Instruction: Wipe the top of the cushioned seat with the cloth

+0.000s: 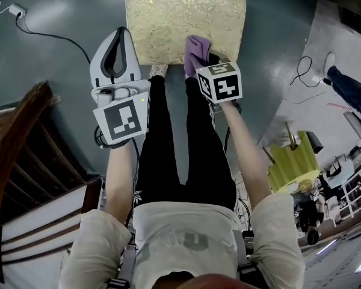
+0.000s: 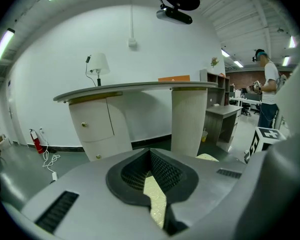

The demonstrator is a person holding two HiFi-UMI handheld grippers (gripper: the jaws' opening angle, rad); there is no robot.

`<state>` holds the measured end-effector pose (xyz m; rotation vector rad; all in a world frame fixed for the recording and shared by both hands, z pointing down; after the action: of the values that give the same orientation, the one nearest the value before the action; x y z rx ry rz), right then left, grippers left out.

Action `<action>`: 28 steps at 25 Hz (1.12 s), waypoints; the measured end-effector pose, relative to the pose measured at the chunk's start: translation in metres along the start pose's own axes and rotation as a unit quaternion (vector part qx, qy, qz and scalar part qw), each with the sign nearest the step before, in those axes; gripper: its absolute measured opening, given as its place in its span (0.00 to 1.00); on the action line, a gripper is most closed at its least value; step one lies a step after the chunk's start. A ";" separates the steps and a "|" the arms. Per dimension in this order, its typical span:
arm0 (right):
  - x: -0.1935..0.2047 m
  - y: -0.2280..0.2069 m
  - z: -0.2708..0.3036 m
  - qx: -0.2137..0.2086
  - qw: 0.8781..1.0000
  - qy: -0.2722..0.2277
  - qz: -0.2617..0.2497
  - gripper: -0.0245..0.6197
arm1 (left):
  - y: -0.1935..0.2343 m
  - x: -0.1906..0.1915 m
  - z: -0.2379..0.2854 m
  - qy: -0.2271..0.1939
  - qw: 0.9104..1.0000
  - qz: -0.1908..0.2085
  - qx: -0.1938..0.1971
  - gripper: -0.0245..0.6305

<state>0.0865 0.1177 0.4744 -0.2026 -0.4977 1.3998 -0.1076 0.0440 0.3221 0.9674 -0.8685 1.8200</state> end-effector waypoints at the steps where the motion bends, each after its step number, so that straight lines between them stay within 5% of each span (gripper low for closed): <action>1: 0.000 -0.008 -0.004 0.004 1.000 0.000 0.001 0.18 | -0.003 -0.002 0.002 -0.001 1.000 0.003 0.005 0.05; 28: 0.025 -0.112 -0.060 0.059 0.998 -0.002 0.022 0.18 | -0.061 -0.025 0.014 -0.007 0.999 0.032 0.039 0.05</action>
<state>0.2152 0.1318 0.4741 -0.1161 -0.4146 1.4689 -0.0409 0.0460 0.3170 1.0138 -0.8503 1.9153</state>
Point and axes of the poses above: the fingertips, and each gripper's own axes: z forward along the fingers, y to its left, x out of its underside, the point moved 8 cm from there along -z, backward along the fingers, and after that the axes turned 6 degrees about z, right-handed, at the moved point
